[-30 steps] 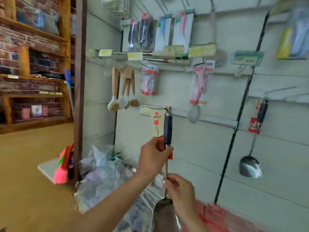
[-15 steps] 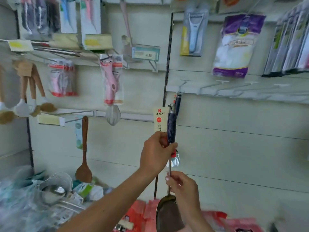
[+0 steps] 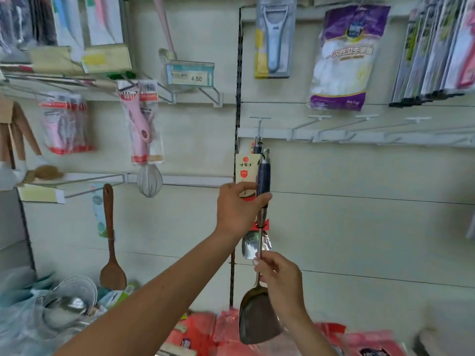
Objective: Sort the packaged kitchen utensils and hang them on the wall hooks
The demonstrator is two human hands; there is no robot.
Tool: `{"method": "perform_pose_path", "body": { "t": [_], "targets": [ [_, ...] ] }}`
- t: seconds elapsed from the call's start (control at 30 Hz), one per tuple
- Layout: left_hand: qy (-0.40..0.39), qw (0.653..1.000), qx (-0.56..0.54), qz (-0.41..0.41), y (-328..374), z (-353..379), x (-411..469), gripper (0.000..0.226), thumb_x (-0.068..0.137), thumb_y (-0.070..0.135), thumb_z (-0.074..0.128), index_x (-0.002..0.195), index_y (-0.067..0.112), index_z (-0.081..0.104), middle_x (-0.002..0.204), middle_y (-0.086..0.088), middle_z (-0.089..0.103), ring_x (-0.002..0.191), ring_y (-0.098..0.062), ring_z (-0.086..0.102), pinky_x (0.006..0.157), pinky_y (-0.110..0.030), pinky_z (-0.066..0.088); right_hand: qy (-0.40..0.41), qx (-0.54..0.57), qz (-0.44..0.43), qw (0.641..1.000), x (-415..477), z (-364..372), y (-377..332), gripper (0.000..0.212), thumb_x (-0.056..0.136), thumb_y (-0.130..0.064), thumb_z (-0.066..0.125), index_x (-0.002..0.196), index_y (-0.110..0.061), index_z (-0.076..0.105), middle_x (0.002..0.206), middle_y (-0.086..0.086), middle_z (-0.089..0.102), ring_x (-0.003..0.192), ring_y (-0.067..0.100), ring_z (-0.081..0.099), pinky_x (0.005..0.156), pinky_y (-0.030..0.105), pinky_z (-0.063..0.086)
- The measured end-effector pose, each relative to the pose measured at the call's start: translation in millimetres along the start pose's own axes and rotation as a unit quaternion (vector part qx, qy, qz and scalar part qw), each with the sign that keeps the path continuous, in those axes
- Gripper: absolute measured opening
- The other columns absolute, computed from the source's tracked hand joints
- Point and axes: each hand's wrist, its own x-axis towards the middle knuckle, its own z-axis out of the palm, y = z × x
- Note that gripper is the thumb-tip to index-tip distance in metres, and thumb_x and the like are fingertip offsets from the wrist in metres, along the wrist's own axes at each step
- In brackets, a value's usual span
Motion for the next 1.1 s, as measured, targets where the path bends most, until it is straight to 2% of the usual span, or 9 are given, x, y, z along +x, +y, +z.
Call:
{"method": "perform_pose_path", "body": {
  "t": [0.07,0.2,0.27,0.43,0.63,0.97,1.1],
  "targets": [
    [-0.009,0.998,-0.057,-0.03,-0.2,0.9,4.4,0.029,0.078,0.033,0.079,0.104,0.022,0.071,0.112,0.002,0.066,0.098,-0.012,0.065,0.086,-0.027,0.055,0.001,0.002,-0.001,1.0,4.4,0.7,-1.5,0.017,0.087,-0.013,0.071,0.079,-0.028,0.074,0.078,-0.007,0.073,0.078,0.016,0.068,0.079,0.048,0.058],
    [0.01,0.995,-0.087,-0.037,0.3,3.0,9.4,0.026,0.078,0.032,0.078,0.101,0.021,0.071,0.099,0.003,0.072,0.086,-0.011,0.07,0.081,-0.03,0.059,0.008,0.006,-0.009,1.0,12.1,2.6,-6.0,0.017,0.086,-0.013,0.072,0.082,-0.029,0.075,0.08,-0.013,0.074,0.078,0.009,0.068,0.08,0.043,0.058],
    [0.012,0.995,-0.09,-0.029,0.1,5.8,8.6,0.027,0.077,0.034,0.079,0.1,0.023,0.071,0.098,0.004,0.072,0.087,-0.011,0.07,0.084,-0.034,0.059,0.016,0.007,-0.009,1.0,12.2,2.5,-7.6,0.019,0.086,-0.013,0.072,0.082,-0.031,0.075,0.081,-0.017,0.073,0.079,0.005,0.068,0.079,0.039,0.059],
    [0.018,0.996,-0.086,-0.014,1.9,8.5,4.0,0.029,0.077,0.034,0.078,0.103,0.024,0.069,0.105,0.004,0.07,0.094,-0.011,0.067,0.086,-0.03,0.057,0.022,0.011,-0.02,0.999,9.8,0.2,-9.2,0.028,0.087,-0.013,0.072,0.079,-0.04,0.071,0.08,-0.019,0.072,0.08,0.005,0.067,0.078,0.036,0.059],
    [0.031,0.995,-0.092,0.009,6.3,0.3,2.6,0.031,0.077,0.037,0.078,0.105,0.026,0.069,0.104,0.005,0.069,0.091,-0.007,0.068,0.086,-0.03,0.058,0.024,0.021,-0.034,0.999,9.7,2.4,-15.7,0.024,0.086,-0.01,0.073,0.082,-0.034,0.073,0.079,-0.016,0.073,0.078,0.006,0.067,0.078,0.038,0.059],
    [0.018,0.995,-0.093,0.012,10.1,-11.0,14.6,0.024,0.08,0.032,0.076,0.102,0.023,0.071,0.102,0.005,0.071,0.095,-0.013,0.068,0.086,-0.031,0.058,0.019,0.025,-0.037,0.999,14.6,13.9,-20.0,0.023,0.086,-0.012,0.073,0.082,-0.034,0.073,0.078,-0.013,0.073,0.075,0.011,0.066,0.078,0.044,0.058],
    [0.008,0.995,-0.095,0.008,10.1,-9.6,15.8,0.02,0.081,0.029,0.076,0.1,0.021,0.072,0.098,0.008,0.07,0.092,-0.009,0.068,0.087,-0.033,0.058,0.019,0.025,-0.031,0.999,16.6,15.5,-13.3,0.013,0.086,-0.014,0.073,0.088,-0.026,0.077,0.08,-0.011,0.073,0.078,0.011,0.067,0.078,0.045,0.059]
  ]
}}
